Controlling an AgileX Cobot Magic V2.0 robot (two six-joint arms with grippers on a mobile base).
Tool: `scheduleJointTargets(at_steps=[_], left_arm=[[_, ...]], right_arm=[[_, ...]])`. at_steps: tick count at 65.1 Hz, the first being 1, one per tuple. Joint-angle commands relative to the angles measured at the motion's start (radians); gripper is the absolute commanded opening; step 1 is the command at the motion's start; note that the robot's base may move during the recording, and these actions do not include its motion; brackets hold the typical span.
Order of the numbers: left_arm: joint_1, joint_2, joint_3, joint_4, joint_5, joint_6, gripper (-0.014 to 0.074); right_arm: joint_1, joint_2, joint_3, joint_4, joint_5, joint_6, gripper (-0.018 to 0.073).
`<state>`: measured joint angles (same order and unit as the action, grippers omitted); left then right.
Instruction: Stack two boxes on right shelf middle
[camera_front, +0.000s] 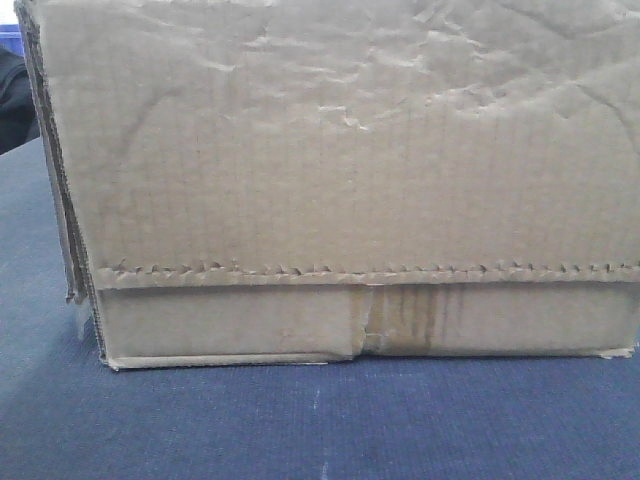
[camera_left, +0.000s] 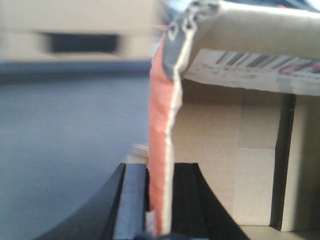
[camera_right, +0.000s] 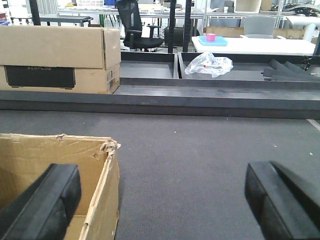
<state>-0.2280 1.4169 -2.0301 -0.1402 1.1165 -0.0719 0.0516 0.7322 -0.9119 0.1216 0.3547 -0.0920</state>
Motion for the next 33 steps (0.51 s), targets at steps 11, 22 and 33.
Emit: scheduleJointTargets(at_steps=[11,22,33], left_arm=[[-0.172,0.157,-0.009,0.044,0.025,-0.111,-0.0111],[-0.202,0.262,-0.009,0.075,0.018,-0.168,-0.0111],[-0.202,0.345,-0.009,0.075,0.02,-0.179,-0.0111]], right_arm=[[0.003,0.005,-0.006,-0.003,-0.012,0.0,0.057],[0.003,0.005,-0.006,-0.003,0.003,0.0,0.057],[0.003,0.005,-0.006,-0.003,0.019,0.0,0.057]])
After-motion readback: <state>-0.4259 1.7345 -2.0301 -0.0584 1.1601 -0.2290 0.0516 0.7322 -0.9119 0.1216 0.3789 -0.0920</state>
